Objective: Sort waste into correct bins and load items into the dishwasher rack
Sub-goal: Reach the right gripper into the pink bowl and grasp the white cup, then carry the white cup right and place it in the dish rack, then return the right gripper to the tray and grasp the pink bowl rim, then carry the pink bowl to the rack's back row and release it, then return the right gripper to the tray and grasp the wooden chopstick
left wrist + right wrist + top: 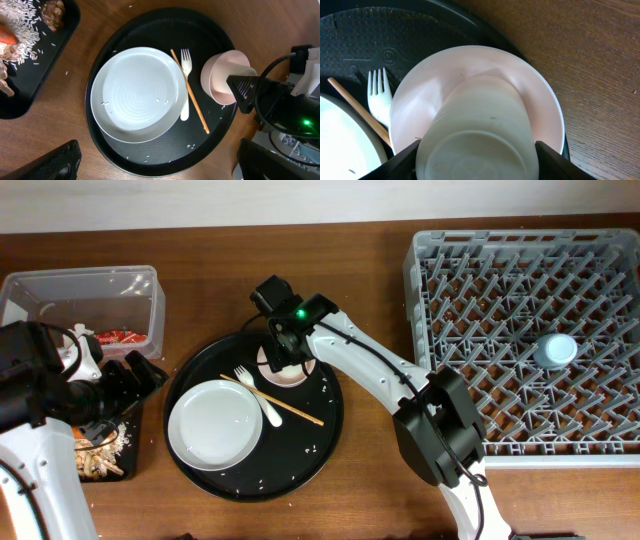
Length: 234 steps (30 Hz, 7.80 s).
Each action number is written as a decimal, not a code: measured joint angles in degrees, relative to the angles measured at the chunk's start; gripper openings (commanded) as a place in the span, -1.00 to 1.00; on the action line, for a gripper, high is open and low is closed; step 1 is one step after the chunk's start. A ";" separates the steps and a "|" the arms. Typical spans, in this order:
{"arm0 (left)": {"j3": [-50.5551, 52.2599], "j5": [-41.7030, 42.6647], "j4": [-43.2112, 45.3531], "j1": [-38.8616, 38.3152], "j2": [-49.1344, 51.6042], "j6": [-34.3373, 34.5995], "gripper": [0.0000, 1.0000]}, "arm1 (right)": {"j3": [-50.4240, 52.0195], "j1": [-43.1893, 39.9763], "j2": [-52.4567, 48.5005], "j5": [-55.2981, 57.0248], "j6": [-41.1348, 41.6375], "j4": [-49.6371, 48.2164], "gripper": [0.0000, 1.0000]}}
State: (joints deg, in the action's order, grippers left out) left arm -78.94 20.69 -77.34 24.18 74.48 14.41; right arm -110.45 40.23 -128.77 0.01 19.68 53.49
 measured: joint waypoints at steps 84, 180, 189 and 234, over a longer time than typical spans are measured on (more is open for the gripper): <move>0.00 0.00 0.02 0.00 0.00 -0.02 0.99 | 25.29 7.19 12.85 -1.90 -4.94 -15.72 0.54; 0.00 0.00 0.02 0.00 0.00 0.00 0.99 | -16.33 -58.60 -8.20 -66.93 -15.45 6.97 -0.88; 0.00 0.00 0.02 0.00 0.00 -0.02 0.98 | -17.09 -61.51 -8.17 -64.08 -15.43 12.66 -0.38; 0.00 0.00 0.00 0.00 -0.02 0.00 0.98 | 25.57 4.61 9.55 -2.86 -13.66 -8.24 0.06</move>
State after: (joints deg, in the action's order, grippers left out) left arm -78.94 20.69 -77.34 24.18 74.46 14.41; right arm -84.88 44.84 -119.22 -2.85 6.02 45.25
